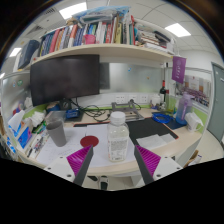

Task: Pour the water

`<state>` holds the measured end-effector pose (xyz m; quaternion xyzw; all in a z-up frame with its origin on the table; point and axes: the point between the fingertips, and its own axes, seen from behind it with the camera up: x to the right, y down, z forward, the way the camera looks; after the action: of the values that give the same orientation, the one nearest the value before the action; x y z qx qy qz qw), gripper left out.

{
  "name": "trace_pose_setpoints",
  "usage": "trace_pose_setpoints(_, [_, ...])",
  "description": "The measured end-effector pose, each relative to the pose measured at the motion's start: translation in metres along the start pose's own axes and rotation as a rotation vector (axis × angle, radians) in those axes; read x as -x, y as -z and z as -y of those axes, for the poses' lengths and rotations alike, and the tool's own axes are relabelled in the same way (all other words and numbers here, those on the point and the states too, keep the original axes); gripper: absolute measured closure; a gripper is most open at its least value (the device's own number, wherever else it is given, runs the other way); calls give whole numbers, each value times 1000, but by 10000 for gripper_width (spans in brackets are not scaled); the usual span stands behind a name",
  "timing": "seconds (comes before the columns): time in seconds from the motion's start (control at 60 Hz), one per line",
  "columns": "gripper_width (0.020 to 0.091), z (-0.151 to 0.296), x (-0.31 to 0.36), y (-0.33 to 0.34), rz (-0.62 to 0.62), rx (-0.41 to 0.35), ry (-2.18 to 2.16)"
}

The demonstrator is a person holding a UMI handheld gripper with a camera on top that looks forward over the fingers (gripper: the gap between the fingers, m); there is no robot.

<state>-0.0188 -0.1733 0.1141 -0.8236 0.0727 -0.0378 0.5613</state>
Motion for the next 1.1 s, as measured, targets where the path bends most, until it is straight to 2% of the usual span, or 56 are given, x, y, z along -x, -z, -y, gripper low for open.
trace_pose_setpoints(0.25, [253,-6,-16,-67,83,-34,41])
trace_pose_setpoints(0.35, [258,-3,-15,-83,107,-73,82])
trace_pose_setpoints(0.4, [290,-4,-11,-90,126,-87,85])
trace_pose_setpoints(0.533, [468,-5,-5,-104,164,-113,104])
trace_pose_setpoints(0.633, [574,-1,-7,-112,160,-138,106])
trace_pose_setpoints(0.933, [721,-1,-5,-117,163,-119,105])
trace_pose_setpoints(1.1, [721,5,-4,-116,137,-97,158])
